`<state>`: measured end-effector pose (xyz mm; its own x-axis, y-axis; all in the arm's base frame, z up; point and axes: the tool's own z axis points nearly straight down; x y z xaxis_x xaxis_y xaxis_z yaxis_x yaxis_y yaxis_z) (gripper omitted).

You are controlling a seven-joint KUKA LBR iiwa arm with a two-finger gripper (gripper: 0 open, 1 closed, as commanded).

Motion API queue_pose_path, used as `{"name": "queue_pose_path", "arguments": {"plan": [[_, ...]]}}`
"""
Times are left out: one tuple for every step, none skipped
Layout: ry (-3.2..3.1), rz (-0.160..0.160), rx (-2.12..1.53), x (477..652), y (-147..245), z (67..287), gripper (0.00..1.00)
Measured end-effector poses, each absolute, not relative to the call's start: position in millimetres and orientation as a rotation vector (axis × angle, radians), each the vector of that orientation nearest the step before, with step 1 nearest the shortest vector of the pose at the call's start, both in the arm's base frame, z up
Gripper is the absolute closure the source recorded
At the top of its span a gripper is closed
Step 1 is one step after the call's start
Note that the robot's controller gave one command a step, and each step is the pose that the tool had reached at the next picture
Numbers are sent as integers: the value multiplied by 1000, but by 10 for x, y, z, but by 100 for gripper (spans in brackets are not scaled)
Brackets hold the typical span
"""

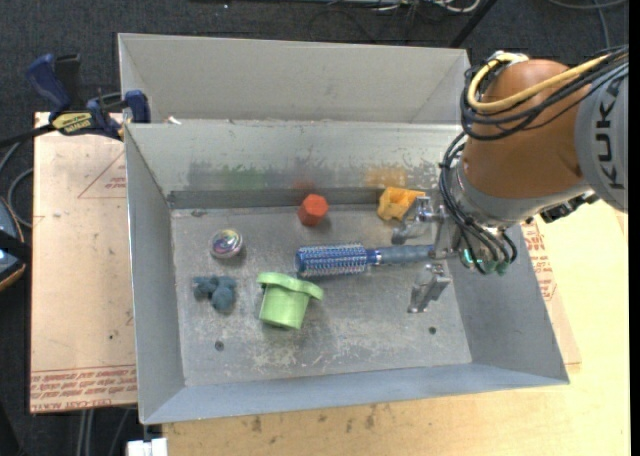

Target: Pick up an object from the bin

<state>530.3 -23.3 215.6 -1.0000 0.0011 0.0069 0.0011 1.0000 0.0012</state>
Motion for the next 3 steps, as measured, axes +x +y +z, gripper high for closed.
{"name": "queue_pose_path", "arguments": {"plan": [[-3125,-3,319,6265,-146,877,0],[-3126,-2,317,6267,-151,908,100],[-3141,0,262,6291,-71,2501,100]]}}
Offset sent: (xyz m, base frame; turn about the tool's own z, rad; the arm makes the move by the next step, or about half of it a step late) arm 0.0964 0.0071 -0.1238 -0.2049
